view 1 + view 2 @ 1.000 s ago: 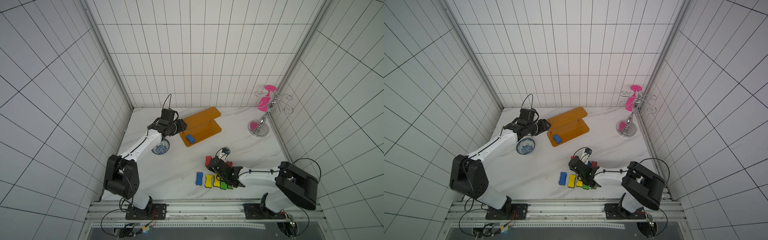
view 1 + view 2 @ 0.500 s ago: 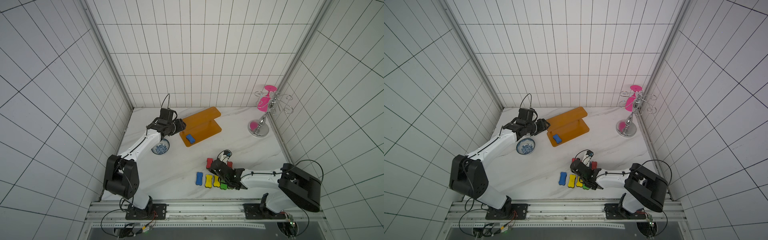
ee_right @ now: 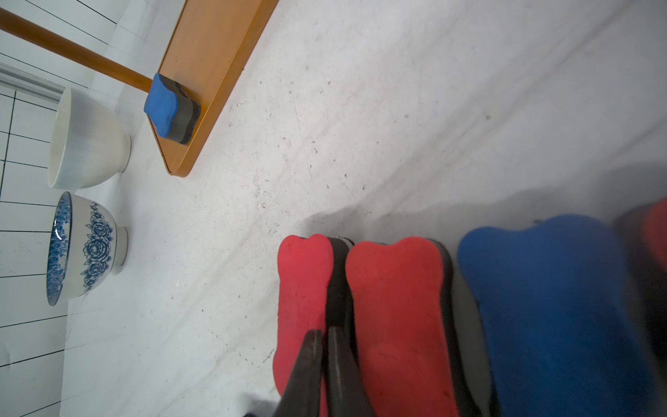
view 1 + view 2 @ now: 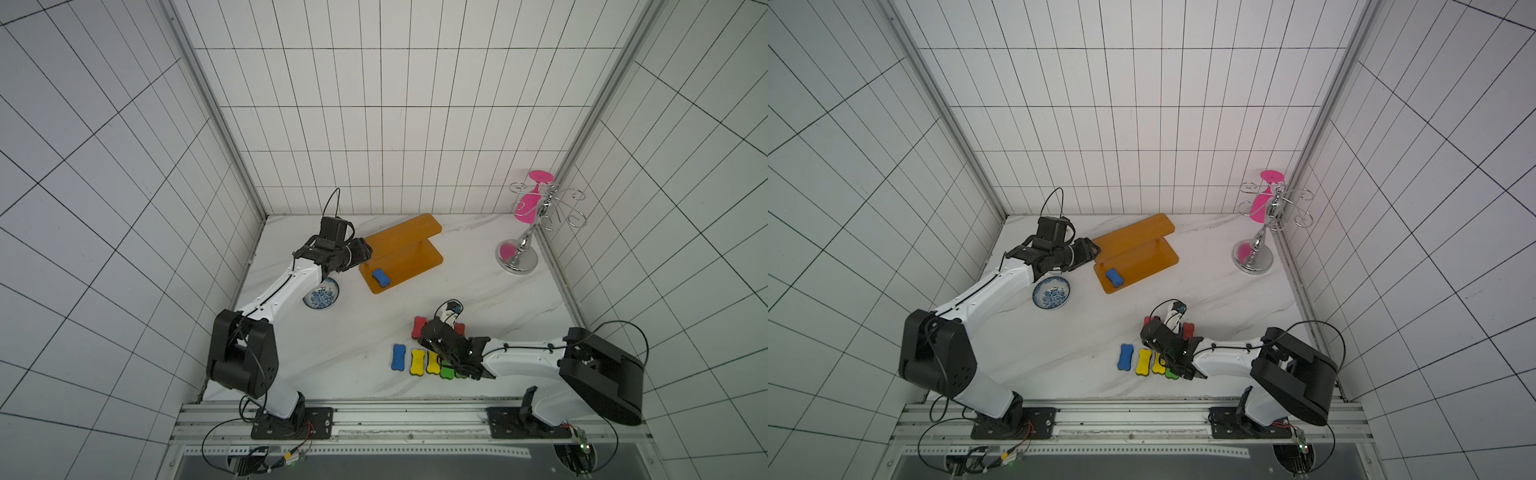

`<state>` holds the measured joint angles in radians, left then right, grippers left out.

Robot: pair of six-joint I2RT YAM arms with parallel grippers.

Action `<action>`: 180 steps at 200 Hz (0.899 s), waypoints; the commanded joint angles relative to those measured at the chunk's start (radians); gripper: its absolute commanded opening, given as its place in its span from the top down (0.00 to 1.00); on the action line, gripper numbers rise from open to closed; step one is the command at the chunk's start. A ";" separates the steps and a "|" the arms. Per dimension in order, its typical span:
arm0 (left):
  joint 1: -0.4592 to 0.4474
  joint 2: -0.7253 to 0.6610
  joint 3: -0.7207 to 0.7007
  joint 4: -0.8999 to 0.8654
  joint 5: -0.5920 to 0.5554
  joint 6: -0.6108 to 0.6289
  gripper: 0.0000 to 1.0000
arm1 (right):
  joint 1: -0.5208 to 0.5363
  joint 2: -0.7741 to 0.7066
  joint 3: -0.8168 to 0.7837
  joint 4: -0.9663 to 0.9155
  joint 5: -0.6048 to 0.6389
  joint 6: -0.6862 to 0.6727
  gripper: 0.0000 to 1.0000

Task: Remove the whiteboard erasers from the shelf
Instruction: Place the whiteboard eraser at the center of the board.

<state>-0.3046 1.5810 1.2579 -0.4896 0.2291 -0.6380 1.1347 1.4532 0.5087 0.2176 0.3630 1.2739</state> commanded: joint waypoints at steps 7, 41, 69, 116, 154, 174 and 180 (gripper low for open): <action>0.005 -0.017 -0.008 0.022 0.001 0.005 0.39 | 0.011 -0.034 -0.012 -0.043 0.013 -0.015 0.89; 0.005 -0.013 -0.009 0.028 0.008 0.000 0.39 | 0.011 -0.034 -0.010 -0.052 0.016 -0.018 0.87; 0.007 -0.013 -0.008 0.028 0.009 0.000 0.39 | 0.011 -0.059 -0.004 -0.074 0.027 -0.042 0.86; 0.018 -0.016 -0.008 0.028 0.006 0.002 0.39 | 0.012 -0.011 0.122 -0.112 -0.017 -0.235 0.92; 0.023 -0.019 -0.008 0.024 -0.001 0.008 0.39 | 0.010 0.197 0.333 -0.243 -0.094 -0.346 0.96; 0.031 -0.019 -0.008 0.024 0.004 0.006 0.39 | 0.000 0.205 0.322 -0.237 -0.105 -0.331 0.96; 0.033 -0.018 -0.007 0.024 0.007 0.005 0.39 | -0.007 0.206 0.314 -0.237 -0.113 -0.323 0.96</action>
<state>-0.2821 1.5810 1.2579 -0.4858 0.2325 -0.6384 1.1343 1.6478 0.8288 0.0574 0.2802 0.9817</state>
